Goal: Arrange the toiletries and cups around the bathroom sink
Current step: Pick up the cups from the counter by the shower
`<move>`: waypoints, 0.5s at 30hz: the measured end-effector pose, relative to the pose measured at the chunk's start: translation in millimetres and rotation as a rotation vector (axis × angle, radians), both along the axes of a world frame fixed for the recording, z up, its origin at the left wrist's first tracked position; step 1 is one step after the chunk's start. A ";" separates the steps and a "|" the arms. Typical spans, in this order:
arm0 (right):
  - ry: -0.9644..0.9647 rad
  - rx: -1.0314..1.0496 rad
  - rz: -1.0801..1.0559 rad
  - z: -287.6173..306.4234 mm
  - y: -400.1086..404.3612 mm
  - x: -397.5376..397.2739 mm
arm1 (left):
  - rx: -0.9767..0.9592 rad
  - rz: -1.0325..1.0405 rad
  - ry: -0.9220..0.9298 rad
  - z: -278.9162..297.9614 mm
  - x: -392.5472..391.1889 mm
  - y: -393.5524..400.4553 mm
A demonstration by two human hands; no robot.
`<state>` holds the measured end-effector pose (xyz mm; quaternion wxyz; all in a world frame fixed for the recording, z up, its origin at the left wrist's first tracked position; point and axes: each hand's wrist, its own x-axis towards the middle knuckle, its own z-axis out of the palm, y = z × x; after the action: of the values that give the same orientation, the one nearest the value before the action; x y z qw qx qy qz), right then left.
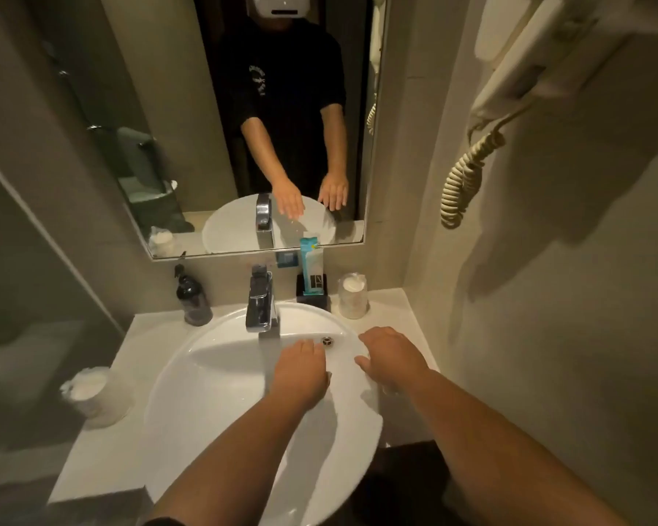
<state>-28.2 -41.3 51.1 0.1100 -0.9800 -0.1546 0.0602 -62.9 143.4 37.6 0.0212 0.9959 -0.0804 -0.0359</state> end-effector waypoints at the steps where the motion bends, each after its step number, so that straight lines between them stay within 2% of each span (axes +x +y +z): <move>1: -0.006 0.005 0.029 -0.1 3.9 -5.7 | -0.004 0.037 -0.015 0.9 -11.7 3.7; 6: -0.039 0.032 0.213 -1.7 34.6 -32.5 | -0.044 0.242 -0.087 8.2 -71.0 30.4; 9: -0.013 0.058 0.312 -2.8 63.3 -56.0 | 0.013 0.332 -0.086 6.5 -110.7 55.5; 15: -0.006 0.063 0.555 9.2 151.3 -91.3 | 0.013 0.610 -0.079 9.9 -185.8 117.4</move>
<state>-119.4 110.0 60.2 0.1191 -0.8964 -0.4194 0.0804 -248.8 260.8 47.5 0.0217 0.9748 0.2217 0.0104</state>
